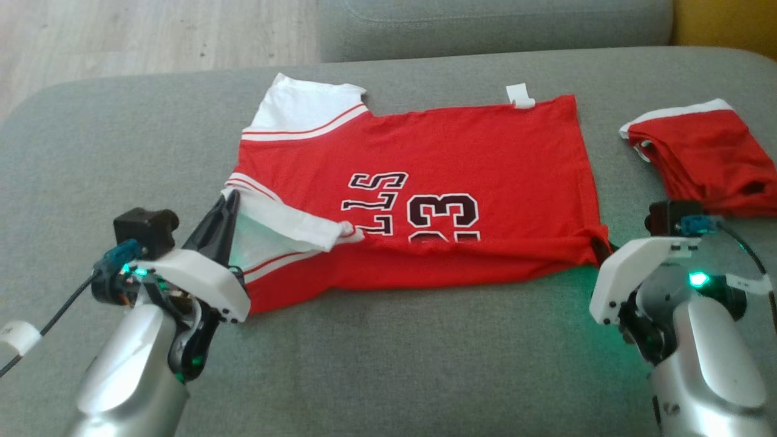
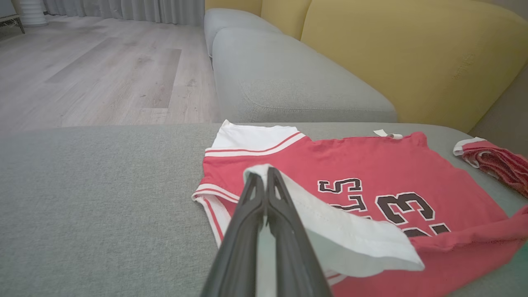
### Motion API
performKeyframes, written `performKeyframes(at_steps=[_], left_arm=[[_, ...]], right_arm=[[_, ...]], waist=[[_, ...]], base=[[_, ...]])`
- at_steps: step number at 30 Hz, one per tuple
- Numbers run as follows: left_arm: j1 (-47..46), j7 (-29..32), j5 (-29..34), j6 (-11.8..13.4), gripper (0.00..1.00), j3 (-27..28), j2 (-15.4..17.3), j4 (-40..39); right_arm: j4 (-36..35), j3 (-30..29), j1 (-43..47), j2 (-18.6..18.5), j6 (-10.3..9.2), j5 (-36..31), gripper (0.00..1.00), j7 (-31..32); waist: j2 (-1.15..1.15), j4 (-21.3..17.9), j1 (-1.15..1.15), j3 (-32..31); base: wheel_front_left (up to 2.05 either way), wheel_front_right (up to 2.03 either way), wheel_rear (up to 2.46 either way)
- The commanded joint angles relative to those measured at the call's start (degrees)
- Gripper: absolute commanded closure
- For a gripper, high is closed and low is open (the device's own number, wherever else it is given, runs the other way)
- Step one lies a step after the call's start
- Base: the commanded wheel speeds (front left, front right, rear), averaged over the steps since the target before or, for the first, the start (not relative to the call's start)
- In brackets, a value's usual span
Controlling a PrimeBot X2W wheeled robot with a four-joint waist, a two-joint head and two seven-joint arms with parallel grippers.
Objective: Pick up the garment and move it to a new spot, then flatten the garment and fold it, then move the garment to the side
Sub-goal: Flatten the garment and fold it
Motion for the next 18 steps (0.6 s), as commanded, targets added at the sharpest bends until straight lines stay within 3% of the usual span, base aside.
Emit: performKeyframes(at_steps=[1, 7, 8, 9, 10, 13, 15, 16, 18], left_arm=[[-3.8, -1.1, -0.2, -0.3, 1.0, 2.0, 1.4, 0.0], [-7.2, -3.3, 0.0, -0.7, 1.0, 1.0, 0.2, 6.0], [-7.6, -3.7, -0.1, -0.8, 1.0, 0.8, 0.0, 6.9], [-8.1, -4.1, -0.1, -0.8, 1.0, 0.8, -0.2, 7.7], [-8.5, -4.7, -0.2, -0.8, 1.0, 0.8, -0.4, 8.5], [-9.4, -6.1, -0.2, -0.9, 1.0, 0.9, -0.6, 10.0], [-10.1, -7.5, -0.1, -0.9, 0.38, 0.8, -0.9, 11.3], [-10.5, -8.1, -0.1, -1.0, 0.0, 0.7, -1.0, 11.8], [-11.1, -9.4, 0.0, -1.0, 0.0, 0.5, -1.3, 12.7]], right_arm=[[-0.9, 0.8, -3.7, -0.5, 0.37, -0.6, 1.0, -0.9], [4.7, 0.0, -8.5, -0.2, 0.37, -1.4, 1.0, -2.3], [5.6, -0.3, -9.3, -0.1, 0.37, -1.5, 0.83, -2.9], [6.4, -0.6, -10.0, 0.0, 0.37, -1.6, 0.36, -3.6], [7.1, -1.0, -10.8, 0.0, 0.37, -1.8, 0.0, -4.6], [8.7, -1.0, -12.1, 0.1, 0.37, -2.0, 0.0, -6.1], [10.0, -0.8, -13.1, 0.2, 0.37, -1.5, 0.0, -7.7], [10.7, -0.5, -13.5, 0.2, 0.37, -1.2, 0.0, -8.4], [11.5, 0.1, -14.1, 0.2, 0.37, -0.7, 0.0, -10.1]], waist=[[0.0, -0.4, -0.01, 0.4], [0.0, -1.0, -0.01, 1.6], [0.0, -1.1, -0.01, 1.8], [0.0, -1.1, -0.01, 1.9], [0.0, -1.1, -0.01, 2.1], [0.0, -1.2, -0.01, 2.3], [0.0, -1.2, -0.01, 2.4], [0.0, -1.1, -0.01, 2.4], [0.0, -1.1, -0.01, 2.4]], base=[[0.0, 0.0, 0.0], [0.0, 0.0, 0.0], [0.0, 0.0, 0.0], [0.0, 0.0, 0.0], [0.0, 0.0, 0.0], [0.0, 0.0, 0.0], [0.0, 0.0, 0.0], [0.0, 0.0, 0.0], [0.0, 0.0, 0.0]])
